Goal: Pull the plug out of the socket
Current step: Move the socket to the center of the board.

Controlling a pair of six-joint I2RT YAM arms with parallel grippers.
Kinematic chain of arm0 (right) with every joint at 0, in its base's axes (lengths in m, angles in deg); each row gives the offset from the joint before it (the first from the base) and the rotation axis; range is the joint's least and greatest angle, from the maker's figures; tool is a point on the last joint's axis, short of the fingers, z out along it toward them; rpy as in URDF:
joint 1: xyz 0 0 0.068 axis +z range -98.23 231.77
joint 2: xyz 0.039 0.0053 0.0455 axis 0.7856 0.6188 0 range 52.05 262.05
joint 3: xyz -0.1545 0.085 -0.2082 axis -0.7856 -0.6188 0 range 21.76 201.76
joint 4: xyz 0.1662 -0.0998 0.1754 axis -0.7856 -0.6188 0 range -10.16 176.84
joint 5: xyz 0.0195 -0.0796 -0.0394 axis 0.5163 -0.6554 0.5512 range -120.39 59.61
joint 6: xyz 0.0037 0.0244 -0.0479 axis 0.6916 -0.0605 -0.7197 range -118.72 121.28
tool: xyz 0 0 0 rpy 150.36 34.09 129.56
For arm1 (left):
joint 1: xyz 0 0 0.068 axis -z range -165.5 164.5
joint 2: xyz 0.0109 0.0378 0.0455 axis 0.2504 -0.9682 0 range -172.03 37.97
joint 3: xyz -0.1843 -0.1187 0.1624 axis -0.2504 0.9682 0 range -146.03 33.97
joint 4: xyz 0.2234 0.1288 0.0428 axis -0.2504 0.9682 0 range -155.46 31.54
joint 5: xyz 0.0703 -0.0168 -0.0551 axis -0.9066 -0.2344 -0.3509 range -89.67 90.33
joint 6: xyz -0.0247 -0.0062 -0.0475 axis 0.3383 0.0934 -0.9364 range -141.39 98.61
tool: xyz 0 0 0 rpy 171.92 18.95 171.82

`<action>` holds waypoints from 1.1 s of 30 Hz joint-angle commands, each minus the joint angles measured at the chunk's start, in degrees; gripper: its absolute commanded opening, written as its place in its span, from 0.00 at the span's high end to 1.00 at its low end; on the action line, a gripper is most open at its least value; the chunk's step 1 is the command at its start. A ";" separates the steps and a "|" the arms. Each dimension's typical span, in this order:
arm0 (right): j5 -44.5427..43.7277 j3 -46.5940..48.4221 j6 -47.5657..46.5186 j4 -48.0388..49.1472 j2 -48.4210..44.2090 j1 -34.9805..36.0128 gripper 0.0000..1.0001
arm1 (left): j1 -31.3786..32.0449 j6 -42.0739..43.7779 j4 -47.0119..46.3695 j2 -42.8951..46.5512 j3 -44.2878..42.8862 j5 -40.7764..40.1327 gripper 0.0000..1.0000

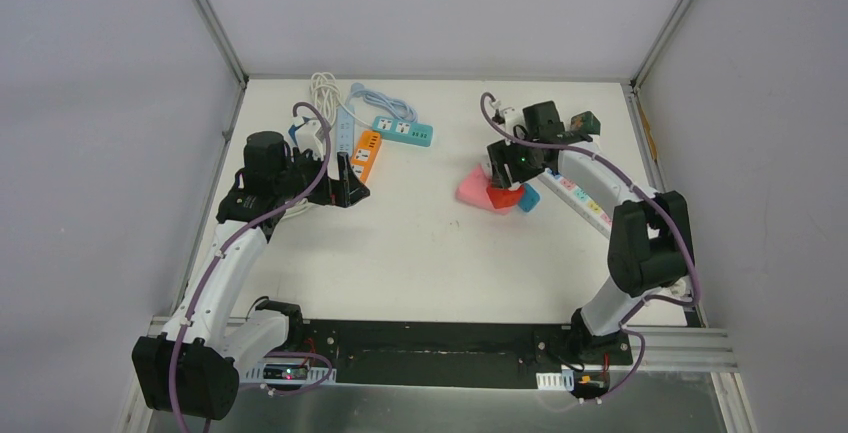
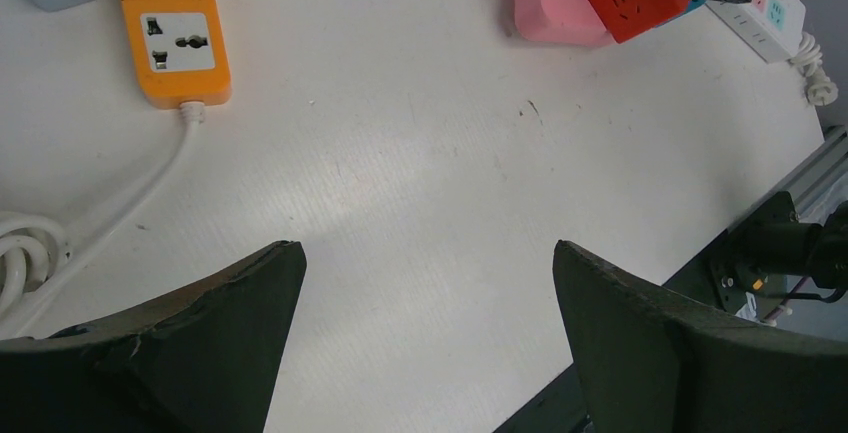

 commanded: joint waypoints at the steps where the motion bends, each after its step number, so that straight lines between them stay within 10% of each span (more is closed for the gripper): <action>1: 7.95 -1.08 -11.94 -3.03 -4.15 1.70 0.67 | -0.50 -0.47 -3.32 1.07 0.22 1.41 0.01; 15: 8.62 -1.88 -41.32 -15.74 -4.99 14.88 0.60 | -0.50 -0.59 -3.98 1.77 0.35 2.46 0.01; 33: 6.89 5.56 -36.31 -19.35 -1.89 19.68 0.00 | -0.50 -0.65 -4.46 2.44 0.71 2.76 0.01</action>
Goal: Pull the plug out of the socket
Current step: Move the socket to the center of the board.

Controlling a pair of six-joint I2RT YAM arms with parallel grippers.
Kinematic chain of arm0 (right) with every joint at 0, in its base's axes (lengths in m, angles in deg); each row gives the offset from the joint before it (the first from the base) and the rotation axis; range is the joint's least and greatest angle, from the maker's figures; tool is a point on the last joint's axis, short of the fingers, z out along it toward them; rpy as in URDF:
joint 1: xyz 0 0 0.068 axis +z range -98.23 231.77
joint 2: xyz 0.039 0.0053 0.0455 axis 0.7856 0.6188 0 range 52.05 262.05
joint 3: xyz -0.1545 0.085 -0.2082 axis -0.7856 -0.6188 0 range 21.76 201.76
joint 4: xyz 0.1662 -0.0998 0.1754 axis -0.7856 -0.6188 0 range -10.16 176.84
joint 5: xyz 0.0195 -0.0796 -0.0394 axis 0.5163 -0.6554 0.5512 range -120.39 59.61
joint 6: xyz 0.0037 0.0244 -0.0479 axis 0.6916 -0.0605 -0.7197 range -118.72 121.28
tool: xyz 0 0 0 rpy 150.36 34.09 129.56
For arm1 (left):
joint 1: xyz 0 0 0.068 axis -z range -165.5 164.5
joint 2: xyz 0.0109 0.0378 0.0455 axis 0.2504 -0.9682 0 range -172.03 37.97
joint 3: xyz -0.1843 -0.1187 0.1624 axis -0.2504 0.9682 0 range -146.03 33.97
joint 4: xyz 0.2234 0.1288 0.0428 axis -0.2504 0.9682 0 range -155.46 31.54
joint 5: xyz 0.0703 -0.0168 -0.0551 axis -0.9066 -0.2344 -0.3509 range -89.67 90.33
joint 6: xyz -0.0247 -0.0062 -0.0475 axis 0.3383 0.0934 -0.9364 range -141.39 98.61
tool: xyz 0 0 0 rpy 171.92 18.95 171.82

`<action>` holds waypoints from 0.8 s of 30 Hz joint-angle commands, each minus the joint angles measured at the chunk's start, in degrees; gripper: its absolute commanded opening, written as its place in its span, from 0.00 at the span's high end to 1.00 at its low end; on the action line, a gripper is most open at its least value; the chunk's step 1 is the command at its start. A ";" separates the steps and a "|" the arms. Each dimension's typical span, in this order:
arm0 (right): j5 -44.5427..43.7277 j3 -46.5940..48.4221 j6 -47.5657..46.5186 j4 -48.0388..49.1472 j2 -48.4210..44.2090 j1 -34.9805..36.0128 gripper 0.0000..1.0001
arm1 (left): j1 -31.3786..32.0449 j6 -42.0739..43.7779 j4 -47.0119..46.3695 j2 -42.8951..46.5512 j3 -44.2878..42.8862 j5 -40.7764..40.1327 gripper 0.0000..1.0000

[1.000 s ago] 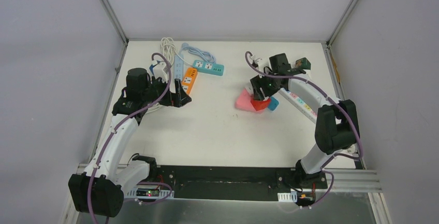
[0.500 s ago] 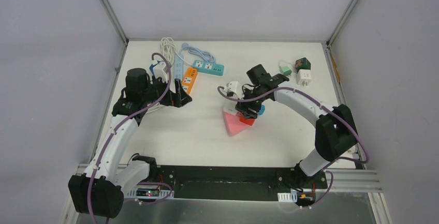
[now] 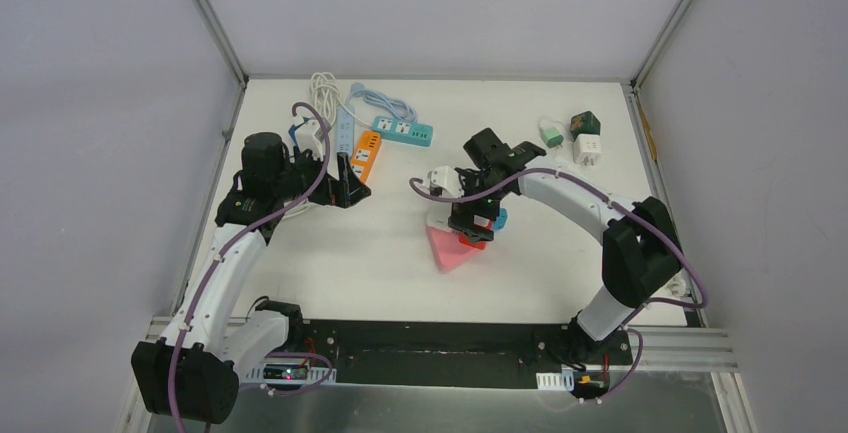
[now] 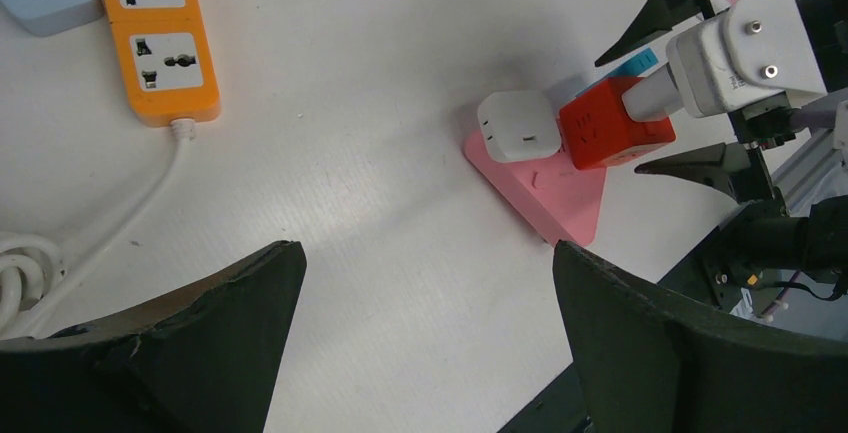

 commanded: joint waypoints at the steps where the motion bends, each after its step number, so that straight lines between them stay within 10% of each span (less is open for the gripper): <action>1: 0.50 5.26 2.98 -1.21 -0.35 -0.30 0.00 | -0.50 -0.57 -3.10 1.26 0.33 1.18 0.01; 24: 20.05 3.09 -1.47 -8.20 -14.21 -11.13 0.00 | -0.50 -1.83 -5.85 0.59 1.15 3.96 0.01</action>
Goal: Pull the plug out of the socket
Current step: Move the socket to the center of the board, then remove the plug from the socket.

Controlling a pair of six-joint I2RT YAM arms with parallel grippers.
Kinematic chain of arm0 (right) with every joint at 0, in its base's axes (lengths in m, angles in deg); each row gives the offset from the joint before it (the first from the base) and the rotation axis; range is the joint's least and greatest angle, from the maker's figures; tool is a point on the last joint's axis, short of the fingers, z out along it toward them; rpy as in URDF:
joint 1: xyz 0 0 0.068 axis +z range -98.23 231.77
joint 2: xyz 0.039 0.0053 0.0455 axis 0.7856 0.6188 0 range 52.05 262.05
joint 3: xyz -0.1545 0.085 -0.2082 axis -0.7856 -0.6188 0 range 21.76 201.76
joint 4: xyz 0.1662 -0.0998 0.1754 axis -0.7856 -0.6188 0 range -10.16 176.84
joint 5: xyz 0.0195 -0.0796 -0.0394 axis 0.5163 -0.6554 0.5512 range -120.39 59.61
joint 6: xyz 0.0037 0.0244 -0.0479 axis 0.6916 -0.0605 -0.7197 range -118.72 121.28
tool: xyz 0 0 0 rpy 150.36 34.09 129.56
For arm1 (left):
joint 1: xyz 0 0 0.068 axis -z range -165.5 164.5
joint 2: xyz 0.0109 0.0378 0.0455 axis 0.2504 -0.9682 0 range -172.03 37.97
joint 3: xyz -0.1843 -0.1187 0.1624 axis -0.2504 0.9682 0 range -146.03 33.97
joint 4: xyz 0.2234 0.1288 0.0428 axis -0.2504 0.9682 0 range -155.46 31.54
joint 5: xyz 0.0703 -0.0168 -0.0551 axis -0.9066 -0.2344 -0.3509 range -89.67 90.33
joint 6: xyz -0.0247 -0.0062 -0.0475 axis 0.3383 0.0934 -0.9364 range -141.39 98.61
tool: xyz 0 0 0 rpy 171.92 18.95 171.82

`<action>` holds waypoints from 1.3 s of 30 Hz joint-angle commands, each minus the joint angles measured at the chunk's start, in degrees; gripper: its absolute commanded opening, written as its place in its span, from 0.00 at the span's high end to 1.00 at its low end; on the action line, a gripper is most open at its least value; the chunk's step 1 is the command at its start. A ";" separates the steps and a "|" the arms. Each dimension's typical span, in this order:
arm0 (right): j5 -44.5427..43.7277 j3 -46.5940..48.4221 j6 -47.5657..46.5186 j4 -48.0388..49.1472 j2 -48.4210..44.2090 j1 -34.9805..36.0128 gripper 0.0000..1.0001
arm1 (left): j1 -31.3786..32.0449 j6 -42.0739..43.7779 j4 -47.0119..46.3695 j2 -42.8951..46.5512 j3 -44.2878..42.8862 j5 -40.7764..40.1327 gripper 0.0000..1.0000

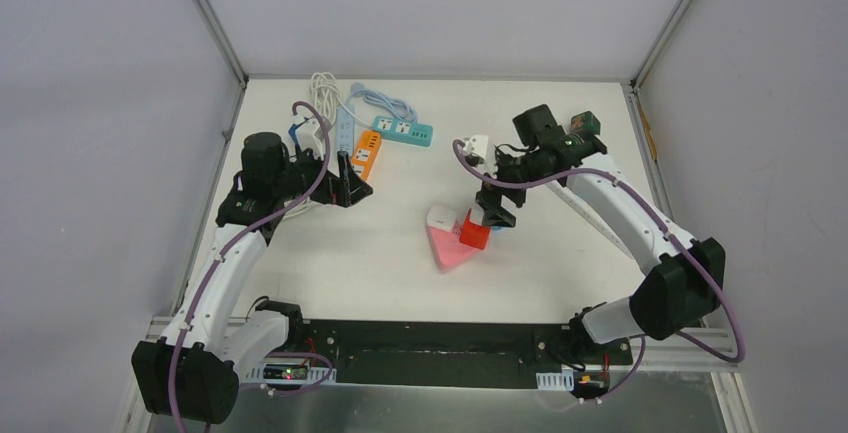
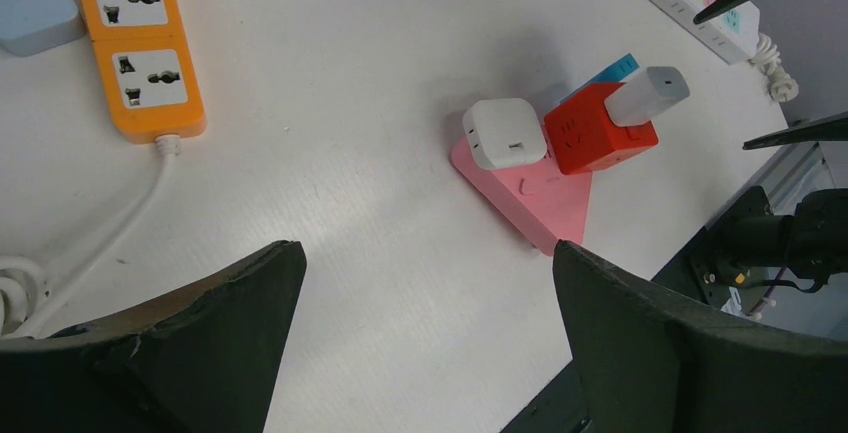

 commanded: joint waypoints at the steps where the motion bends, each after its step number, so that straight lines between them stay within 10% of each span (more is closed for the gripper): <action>1: 8.96 -1.40 -2.29 -1.37 -3.51 -2.08 0.00 | -0.50 -1.48 -4.23 0.58 0.98 2.87 0.01; 14: 21.79 -4.07 -0.44 0.91 -7.43 -7.20 0.00 | 0.76 -12.89 -18.12 4.11 6.76 4.84 0.01; 23: 26.22 -5.95 2.11 2.37 -8.21 -8.93 0.00 | 23.42 -9.80 -23.67 8.02 12.74 -14.07 0.01; 39: 13.00 -6.61 17.46 12.45 -4.65 -9.29 0.06 | 31.59 -3.92 -51.65 2.73 26.03 -14.88 0.01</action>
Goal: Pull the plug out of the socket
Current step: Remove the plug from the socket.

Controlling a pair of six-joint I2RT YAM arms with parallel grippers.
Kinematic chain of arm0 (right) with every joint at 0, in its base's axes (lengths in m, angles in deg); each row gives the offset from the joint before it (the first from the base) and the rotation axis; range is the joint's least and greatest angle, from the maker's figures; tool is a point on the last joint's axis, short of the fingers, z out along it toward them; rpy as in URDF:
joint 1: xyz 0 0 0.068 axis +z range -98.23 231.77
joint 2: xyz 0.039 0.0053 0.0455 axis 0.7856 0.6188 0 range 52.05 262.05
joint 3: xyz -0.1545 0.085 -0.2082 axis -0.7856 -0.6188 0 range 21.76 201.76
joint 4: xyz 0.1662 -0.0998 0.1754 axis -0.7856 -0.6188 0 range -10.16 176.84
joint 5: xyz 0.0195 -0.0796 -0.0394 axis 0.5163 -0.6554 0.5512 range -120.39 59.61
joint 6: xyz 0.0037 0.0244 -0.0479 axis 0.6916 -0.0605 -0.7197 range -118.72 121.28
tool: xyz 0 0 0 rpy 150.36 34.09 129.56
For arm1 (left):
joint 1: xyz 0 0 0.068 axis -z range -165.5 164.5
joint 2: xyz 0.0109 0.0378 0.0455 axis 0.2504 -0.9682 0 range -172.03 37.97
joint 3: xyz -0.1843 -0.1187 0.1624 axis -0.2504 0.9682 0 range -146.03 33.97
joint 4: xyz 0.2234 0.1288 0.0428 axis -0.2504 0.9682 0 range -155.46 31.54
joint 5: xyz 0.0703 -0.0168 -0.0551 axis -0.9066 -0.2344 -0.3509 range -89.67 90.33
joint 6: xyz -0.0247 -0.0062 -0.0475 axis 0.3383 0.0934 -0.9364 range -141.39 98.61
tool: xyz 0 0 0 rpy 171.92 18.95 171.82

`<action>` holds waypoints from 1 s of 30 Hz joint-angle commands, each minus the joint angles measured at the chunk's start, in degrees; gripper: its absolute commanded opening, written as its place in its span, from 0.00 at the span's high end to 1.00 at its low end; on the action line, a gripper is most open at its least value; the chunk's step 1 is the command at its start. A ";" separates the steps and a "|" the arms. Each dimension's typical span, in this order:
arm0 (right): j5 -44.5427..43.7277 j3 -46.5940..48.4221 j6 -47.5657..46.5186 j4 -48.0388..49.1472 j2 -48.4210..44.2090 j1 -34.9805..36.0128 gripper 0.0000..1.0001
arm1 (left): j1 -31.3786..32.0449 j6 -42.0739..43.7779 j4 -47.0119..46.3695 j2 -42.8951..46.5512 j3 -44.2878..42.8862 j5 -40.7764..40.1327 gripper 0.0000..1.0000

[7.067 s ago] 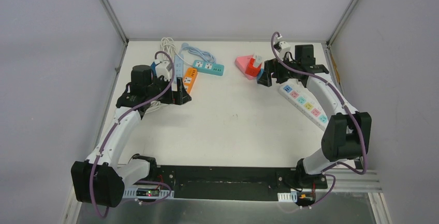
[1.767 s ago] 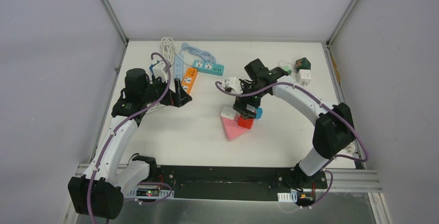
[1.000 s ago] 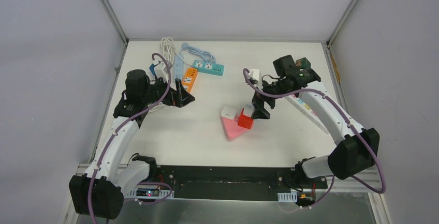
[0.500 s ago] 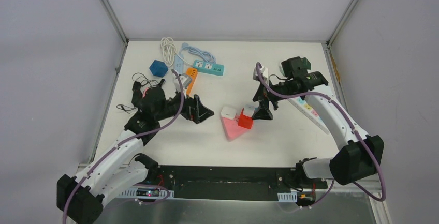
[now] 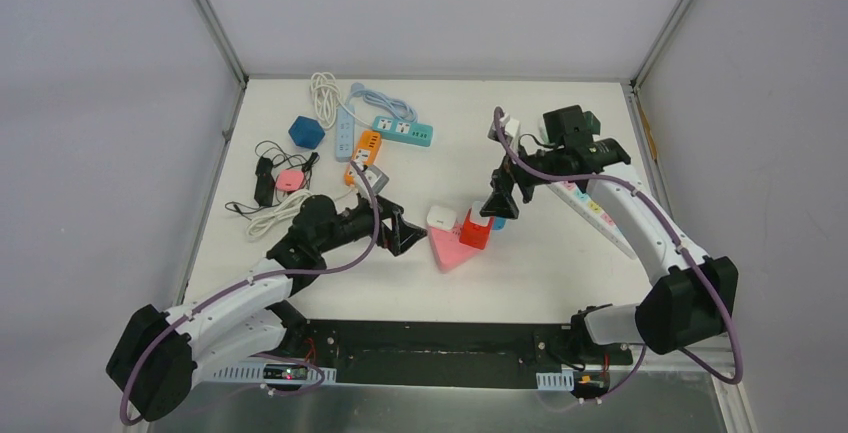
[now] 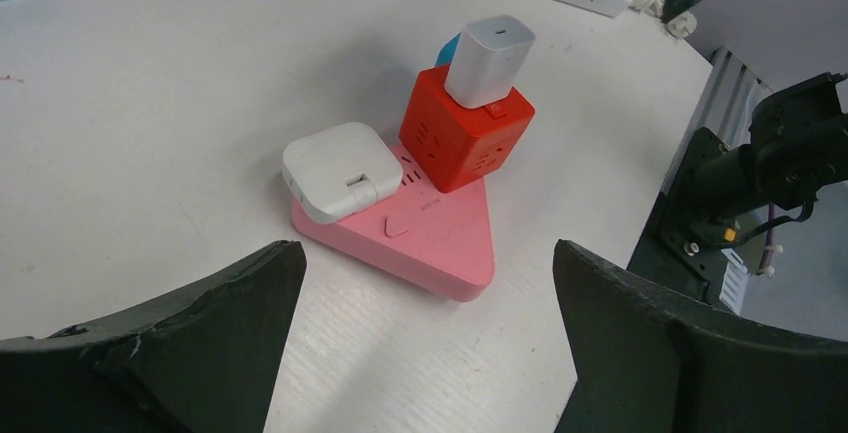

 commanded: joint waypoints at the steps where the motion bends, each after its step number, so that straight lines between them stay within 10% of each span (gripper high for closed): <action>1: -6.17 0.25 2.94 3.02 2.22 -0.18 0.07 | 2.04 3.60 -10.92 -1.53 0.77 -1.19 0.01; 10: -11.72 2.70 -2.23 -4.18 8.73 3.07 0.25 | 10.58 3.68 -14.13 -9.51 -1.35 -10.69 0.01; 20: -12.60 2.63 -0.91 -3.24 9.45 4.51 0.32 | 30.95 6.74 -15.71 -22.74 -8.12 -43.18 0.01; 30: -12.06 3.11 2.18 -2.14 9.45 3.75 0.31 | 35.08 7.03 -14.62 -36.77 -19.02 -54.78 0.02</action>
